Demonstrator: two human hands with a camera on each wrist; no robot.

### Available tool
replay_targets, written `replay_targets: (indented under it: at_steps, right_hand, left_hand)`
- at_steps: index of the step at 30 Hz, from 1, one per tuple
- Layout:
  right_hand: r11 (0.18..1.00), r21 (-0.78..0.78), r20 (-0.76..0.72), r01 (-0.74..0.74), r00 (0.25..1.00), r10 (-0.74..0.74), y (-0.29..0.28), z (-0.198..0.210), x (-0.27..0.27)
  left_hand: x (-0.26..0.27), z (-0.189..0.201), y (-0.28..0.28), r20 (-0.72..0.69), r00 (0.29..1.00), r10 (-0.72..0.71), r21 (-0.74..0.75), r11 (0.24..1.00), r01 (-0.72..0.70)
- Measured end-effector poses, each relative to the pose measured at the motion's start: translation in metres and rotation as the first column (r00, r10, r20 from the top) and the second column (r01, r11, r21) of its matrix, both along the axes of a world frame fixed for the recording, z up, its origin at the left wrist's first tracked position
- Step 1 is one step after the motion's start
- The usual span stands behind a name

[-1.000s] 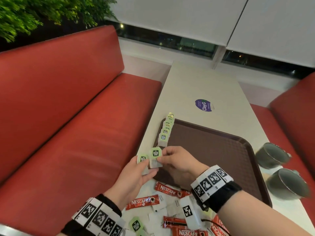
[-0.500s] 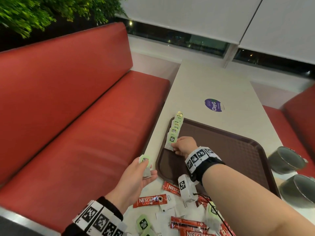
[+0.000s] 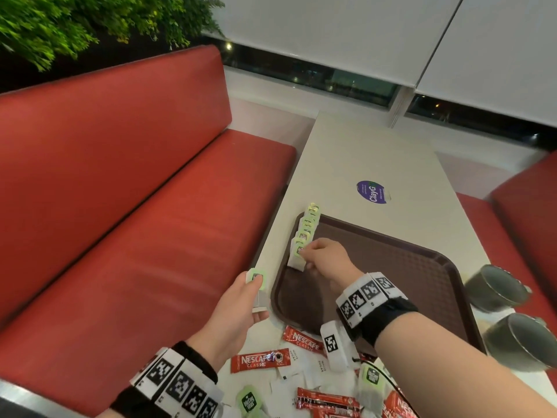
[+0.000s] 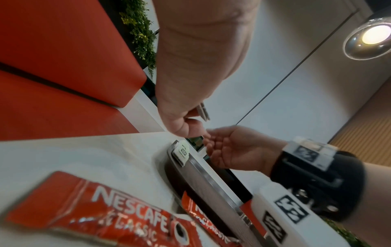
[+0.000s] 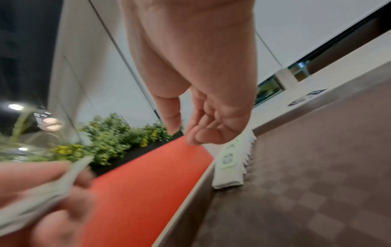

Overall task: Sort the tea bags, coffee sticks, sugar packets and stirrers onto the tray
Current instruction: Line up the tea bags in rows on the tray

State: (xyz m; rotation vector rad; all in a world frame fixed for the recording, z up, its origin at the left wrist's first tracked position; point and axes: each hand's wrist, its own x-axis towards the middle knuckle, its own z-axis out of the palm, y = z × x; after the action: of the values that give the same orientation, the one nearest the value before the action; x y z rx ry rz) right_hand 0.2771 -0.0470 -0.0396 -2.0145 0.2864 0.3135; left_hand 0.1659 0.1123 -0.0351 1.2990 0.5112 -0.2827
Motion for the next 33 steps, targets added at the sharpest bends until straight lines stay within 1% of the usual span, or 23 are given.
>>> replay_targets:
  at_steps: [1,2,4,5,6,9,11,13,14,17,19,22,25,31,33]
  right_hand:
    - [0.995,0.061,0.007,-0.083,0.997,0.083,0.0,0.005,-0.01]
    - [0.977,0.091,0.009,-0.192,0.981,0.192,0.001,0.01,-0.021]
    - [0.914,0.087,0.003,-0.397,0.917,0.398,0.002,0.022,-0.041]
    - [0.89,0.06,0.01,-0.452,0.892,0.452,0.004,0.024,-0.049]
    - [0.885,0.036,0.029,-0.465,0.885,0.464,0.004,0.025,-0.055]
    - [0.925,0.014,0.095,-0.379,0.922,0.376,0.002,0.018,-0.061]
    - [0.931,0.0,0.093,-0.364,0.927,0.362,-0.003,0.017,-0.06]
    - [0.934,0.0,0.071,-0.357,0.932,0.356,-0.008,0.018,-0.056]
    - [0.945,0.004,0.053,-0.326,0.944,0.326,-0.01,0.019,-0.054]
    - [0.988,0.034,-0.032,-0.15,0.988,0.151,-0.017,0.014,-0.04]
    - [0.997,0.012,-0.088,-0.072,0.993,0.073,-0.018,0.005,-0.029]
    - [0.995,-0.082,-0.137,-0.06,0.989,0.048,-0.012,-0.007,-0.015]
    - [0.994,-0.102,-0.194,-0.046,0.981,0.026,-0.004,-0.016,-0.006]
    - [0.984,-0.158,-0.285,-0.087,0.958,0.039,0.005,-0.022,0.007]
    - [0.985,-0.156,-0.309,-0.072,0.951,0.02,0.006,-0.025,0.007]
  left_hand:
    - [0.001,0.002,-0.003,0.01,1.0,-0.006,0.001,1.0,0.006]
    - [0.003,0.004,-0.006,0.02,1.0,-0.012,-0.002,1.0,0.012]
    - [0.006,0.008,-0.013,0.045,0.998,-0.036,-0.003,0.999,0.036]
    - [0.007,0.01,-0.018,0.06,0.997,-0.052,0.002,0.999,0.052]
    - [0.008,0.012,-0.022,0.074,0.995,-0.069,0.014,0.998,0.068]
    - [0.01,0.016,-0.034,0.106,0.987,-0.118,0.053,0.992,0.113]
    - [0.009,0.016,-0.038,0.123,0.982,-0.145,0.072,0.988,0.137]
    - [0.008,0.014,-0.038,0.138,0.978,-0.156,0.101,0.985,0.143]
    - [0.007,0.012,-0.036,0.141,0.979,-0.147,0.109,0.985,0.132]
    - [0.004,0.006,-0.027,0.127,0.987,-0.099,0.135,0.988,0.081]
    - [0.0,0.003,-0.019,0.106,0.991,-0.08,0.143,0.988,0.065]
    - [-0.007,0.0,-0.01,0.081,0.994,-0.068,0.159,0.986,0.054]
    - [-0.013,-0.003,-0.002,0.075,0.995,-0.063,0.153,0.987,0.051]
    - [-0.016,-0.011,0.014,0.07,0.997,-0.023,0.153,0.988,0.012]
    - [-0.017,-0.014,0.017,0.063,0.998,-0.012,0.14,0.99,0.003]
